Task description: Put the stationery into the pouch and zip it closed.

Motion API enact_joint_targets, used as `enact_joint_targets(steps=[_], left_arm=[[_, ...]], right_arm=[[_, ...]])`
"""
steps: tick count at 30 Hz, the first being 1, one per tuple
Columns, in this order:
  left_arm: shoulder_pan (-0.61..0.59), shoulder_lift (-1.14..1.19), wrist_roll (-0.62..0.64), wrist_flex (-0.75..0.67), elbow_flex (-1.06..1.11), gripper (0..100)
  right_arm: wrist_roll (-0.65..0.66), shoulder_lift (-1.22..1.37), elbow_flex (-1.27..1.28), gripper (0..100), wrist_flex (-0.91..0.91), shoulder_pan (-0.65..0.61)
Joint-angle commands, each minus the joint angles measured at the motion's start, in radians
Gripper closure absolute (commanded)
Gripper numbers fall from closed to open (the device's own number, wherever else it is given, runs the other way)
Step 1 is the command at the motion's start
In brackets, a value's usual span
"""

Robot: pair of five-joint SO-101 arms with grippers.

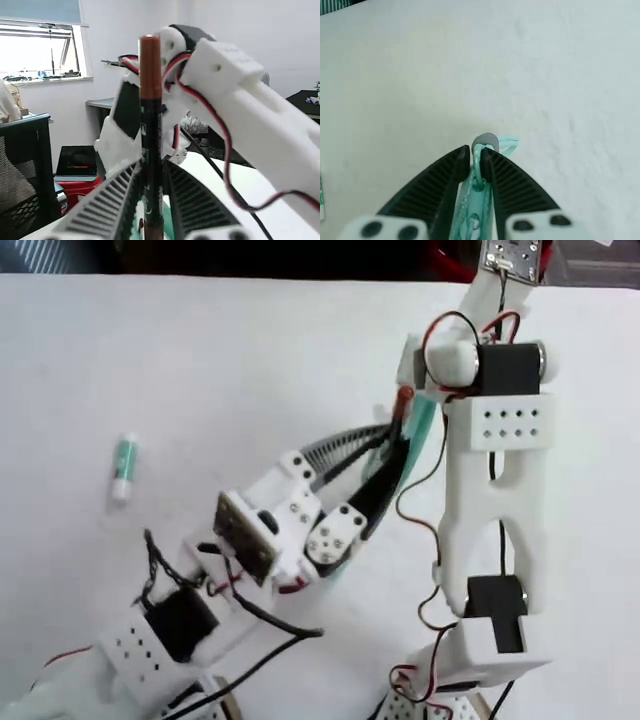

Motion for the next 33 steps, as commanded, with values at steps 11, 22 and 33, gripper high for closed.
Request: enact_joint_targets(steps=[11,22,33], left_arm=[[-0.163,0.002,0.014,-0.017,0.091,80],[-0.229,-0.093,0.015,0.252,-0.023,75],[-0.799,-0.114,-0.095,0.853,-0.473,72]], right_arm=[[0.0,-0.022,-0.009,97.5,0.005,-0.01],[-0.041,-0.013,-0.008,97.5,-0.018,-0.067],[-0.041,-0.016,-0.002,97.5,0.005,-0.047]])
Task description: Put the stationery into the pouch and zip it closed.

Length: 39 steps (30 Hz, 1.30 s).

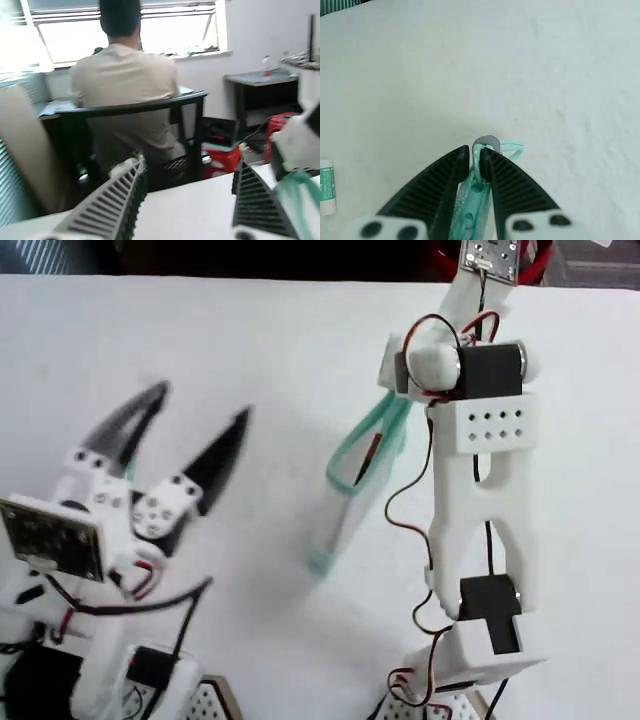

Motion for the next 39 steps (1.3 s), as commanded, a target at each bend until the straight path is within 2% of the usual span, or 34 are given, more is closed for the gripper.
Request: enact_joint_targets(steps=[1,3,8,12,15,20,26,36,39], left_arm=[[-0.185,0.16,-0.057,0.147,-0.106,72],[-0.251,0.268,-0.109,0.183,-0.112,72],[-0.415,0.572,-0.18,0.15,-0.121,72],[-0.512,0.865,-0.189,0.064,-0.166,72],[-0.553,1.107,-0.186,0.06,-0.285,72],[-0.584,1.445,-0.184,0.107,-0.514,72],[-0.584,1.722,-0.184,0.14,-0.684,72],[-0.584,1.951,-0.183,0.14,-0.847,73],[-0.584,1.977,-0.183,0.14,-0.853,80]], right_arm=[[-0.009,-0.016,-0.002,97.5,0.012,0.013],[-0.009,-0.016,-0.002,97.5,0.012,0.012],[-0.009,-0.015,-0.002,97.5,0.005,0.007],[-0.009,-0.013,-0.002,97.5,0.004,0.007],[-0.009,-0.013,-0.002,97.5,0.004,0.007],[-0.005,-0.013,-0.002,97.5,0.01,0.01],[-0.006,-0.012,-0.002,97.5,0.008,0.007],[-0.008,-0.012,0.0,97.5,0.005,0.007],[-0.006,-0.012,0.0,97.5,0.007,0.007]])
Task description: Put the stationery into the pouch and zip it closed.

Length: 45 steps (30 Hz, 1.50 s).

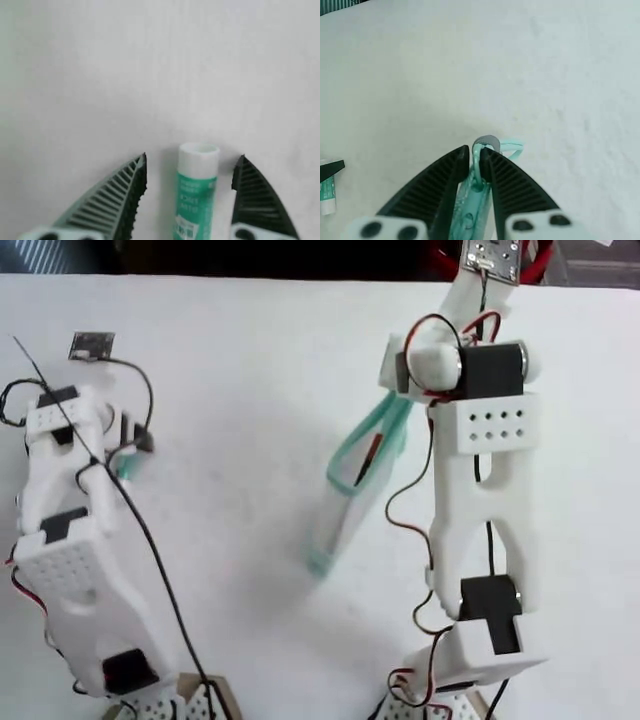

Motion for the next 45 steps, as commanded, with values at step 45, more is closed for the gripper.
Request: enact_joint_targets(steps=[45], left_arm=[[0.935,-1.079,0.413,0.674,-0.736,92]], right_arm=[[-0.005,-0.016,0.049,97.5,0.001,0.016]])
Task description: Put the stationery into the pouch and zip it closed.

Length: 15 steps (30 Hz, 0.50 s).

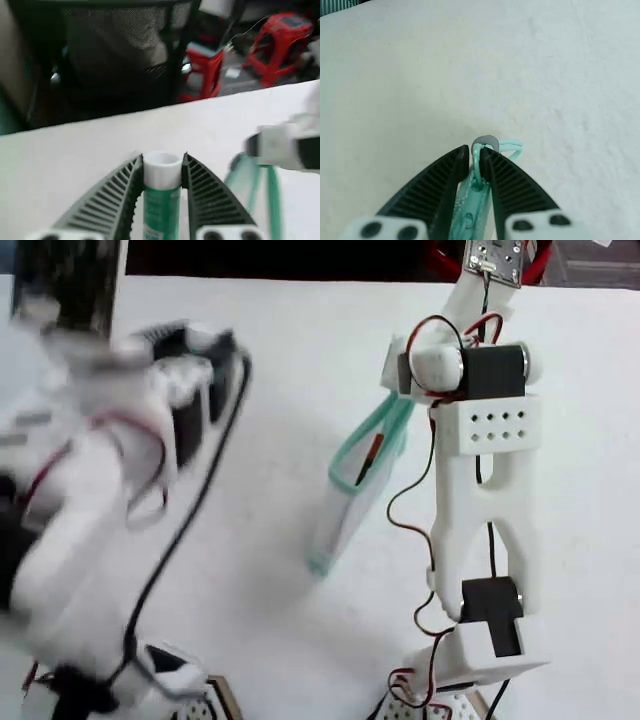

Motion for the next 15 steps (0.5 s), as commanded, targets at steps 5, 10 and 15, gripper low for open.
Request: enact_joint_targets(steps=[5,10,15], left_arm=[[0.335,-0.202,0.101,-0.273,0.183,92],[0.384,-0.283,0.107,-0.526,0.512,92],[0.429,-0.515,0.097,-0.806,0.967,92]], right_arm=[[-0.002,-0.015,0.011,97.5,0.008,0.007],[-0.003,-0.016,0.011,97.5,0.008,0.025],[-0.005,-0.01,0.011,97.5,0.007,0.068]])
